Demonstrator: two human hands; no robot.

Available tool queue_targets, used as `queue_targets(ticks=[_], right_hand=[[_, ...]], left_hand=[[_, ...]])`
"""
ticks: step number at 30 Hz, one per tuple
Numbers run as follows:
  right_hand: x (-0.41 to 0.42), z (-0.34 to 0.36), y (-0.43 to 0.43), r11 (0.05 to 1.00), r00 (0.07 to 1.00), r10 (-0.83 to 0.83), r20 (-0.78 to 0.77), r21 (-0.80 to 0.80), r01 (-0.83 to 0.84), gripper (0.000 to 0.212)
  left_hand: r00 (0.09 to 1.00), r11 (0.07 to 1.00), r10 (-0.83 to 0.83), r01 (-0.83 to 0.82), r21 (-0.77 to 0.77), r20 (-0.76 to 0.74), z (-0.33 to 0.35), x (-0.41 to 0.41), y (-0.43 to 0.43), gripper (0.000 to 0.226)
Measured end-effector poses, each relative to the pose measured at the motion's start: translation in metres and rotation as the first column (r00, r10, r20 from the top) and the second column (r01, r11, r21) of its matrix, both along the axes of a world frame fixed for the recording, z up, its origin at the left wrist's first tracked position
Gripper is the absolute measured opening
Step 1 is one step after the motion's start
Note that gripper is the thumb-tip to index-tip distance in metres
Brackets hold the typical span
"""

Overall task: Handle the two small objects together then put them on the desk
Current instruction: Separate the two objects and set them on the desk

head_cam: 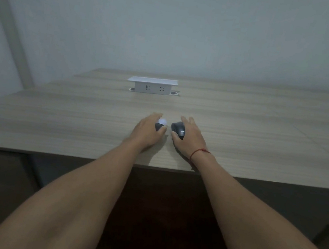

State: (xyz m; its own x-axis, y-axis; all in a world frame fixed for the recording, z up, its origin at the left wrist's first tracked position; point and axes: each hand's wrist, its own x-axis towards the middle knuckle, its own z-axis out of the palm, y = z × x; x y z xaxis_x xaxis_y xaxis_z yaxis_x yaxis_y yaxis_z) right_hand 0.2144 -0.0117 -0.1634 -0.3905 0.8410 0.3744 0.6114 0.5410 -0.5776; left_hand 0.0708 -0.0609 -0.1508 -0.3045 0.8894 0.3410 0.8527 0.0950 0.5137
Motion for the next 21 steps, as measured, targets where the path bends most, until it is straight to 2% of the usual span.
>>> queue_targets(ticks=[2,5,10,17,21], right_hand=[[-0.004,-0.002,0.005,0.999,0.999,-0.001,0.048,0.032,0.000,0.052],[-0.006,-0.003,0.020,0.998,0.998,-0.057,0.029,0.014,0.056,0.045],[-0.012,-0.004,0.053,0.992,0.992,-0.121,0.019,-0.019,0.122,0.045],[-0.023,-0.006,0.096,0.987,0.987,-0.162,0.006,-0.006,0.162,0.043],[-0.028,-0.005,0.110,0.984,0.984,-0.178,0.003,-0.023,0.178,0.043]], left_hand=[[0.999,0.999,-0.024,0.022,-0.037,-0.037,-0.008,0.002,0.007,0.037],[0.998,0.999,0.051,-0.052,-0.014,-0.048,-0.012,0.008,0.021,0.025],[0.989,0.989,0.143,-0.144,-0.027,-0.041,-0.010,0.003,0.049,0.027],[0.987,0.986,0.151,-0.154,-0.057,-0.055,-0.009,-0.015,0.089,0.034],[0.990,0.990,0.138,-0.139,-0.030,-0.035,-0.011,-0.021,0.105,0.024]])
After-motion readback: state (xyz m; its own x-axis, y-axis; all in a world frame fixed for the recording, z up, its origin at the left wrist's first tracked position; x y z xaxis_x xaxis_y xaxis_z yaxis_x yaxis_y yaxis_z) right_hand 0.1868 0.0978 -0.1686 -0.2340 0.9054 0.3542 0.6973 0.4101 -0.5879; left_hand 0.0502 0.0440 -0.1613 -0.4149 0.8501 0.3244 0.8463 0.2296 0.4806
